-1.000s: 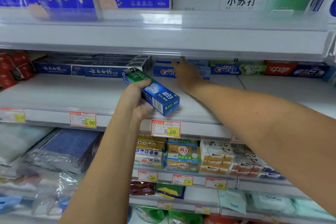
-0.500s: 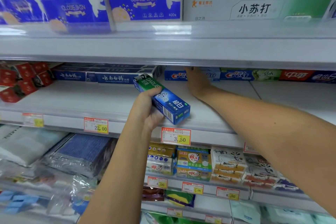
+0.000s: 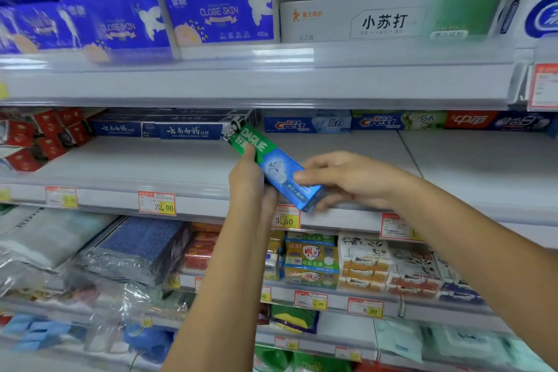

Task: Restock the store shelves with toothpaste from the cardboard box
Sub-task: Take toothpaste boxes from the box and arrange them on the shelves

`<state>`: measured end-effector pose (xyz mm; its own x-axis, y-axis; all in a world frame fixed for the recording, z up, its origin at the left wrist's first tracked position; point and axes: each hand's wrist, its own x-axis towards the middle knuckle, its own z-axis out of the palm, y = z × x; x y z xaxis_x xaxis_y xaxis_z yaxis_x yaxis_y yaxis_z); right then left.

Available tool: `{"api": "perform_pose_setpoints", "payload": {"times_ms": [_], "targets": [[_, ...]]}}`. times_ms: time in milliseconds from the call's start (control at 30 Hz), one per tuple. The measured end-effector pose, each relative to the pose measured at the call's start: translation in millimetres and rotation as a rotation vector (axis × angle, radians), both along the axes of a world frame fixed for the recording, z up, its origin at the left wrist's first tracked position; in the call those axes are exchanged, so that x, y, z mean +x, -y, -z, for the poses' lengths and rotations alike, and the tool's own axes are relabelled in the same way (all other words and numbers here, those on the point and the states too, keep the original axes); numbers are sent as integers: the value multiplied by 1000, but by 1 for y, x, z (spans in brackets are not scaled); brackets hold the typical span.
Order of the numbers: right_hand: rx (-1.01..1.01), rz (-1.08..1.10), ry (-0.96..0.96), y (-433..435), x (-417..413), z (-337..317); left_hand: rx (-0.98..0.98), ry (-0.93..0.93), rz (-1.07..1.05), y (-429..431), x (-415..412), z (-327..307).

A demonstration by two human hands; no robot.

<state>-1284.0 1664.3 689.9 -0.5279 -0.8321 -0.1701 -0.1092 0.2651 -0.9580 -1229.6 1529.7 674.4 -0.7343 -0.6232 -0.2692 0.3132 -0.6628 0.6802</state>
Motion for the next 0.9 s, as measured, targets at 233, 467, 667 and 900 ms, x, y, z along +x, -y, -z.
{"api": "perform_pose_setpoints", "payload": {"times_ms": [233,467,667,900], "targets": [[72,101,-50,-71,8,4,38,-123,235,-45,48,16],[-209,420,42,-137,13,6,-5,-90,219,-82,74,24],[-359,631,44,-195,27,20,-104,-78,240,-133,65,25],[-395,669,9,-280,36,33,-219,-91,345,-206,41,18]]}}
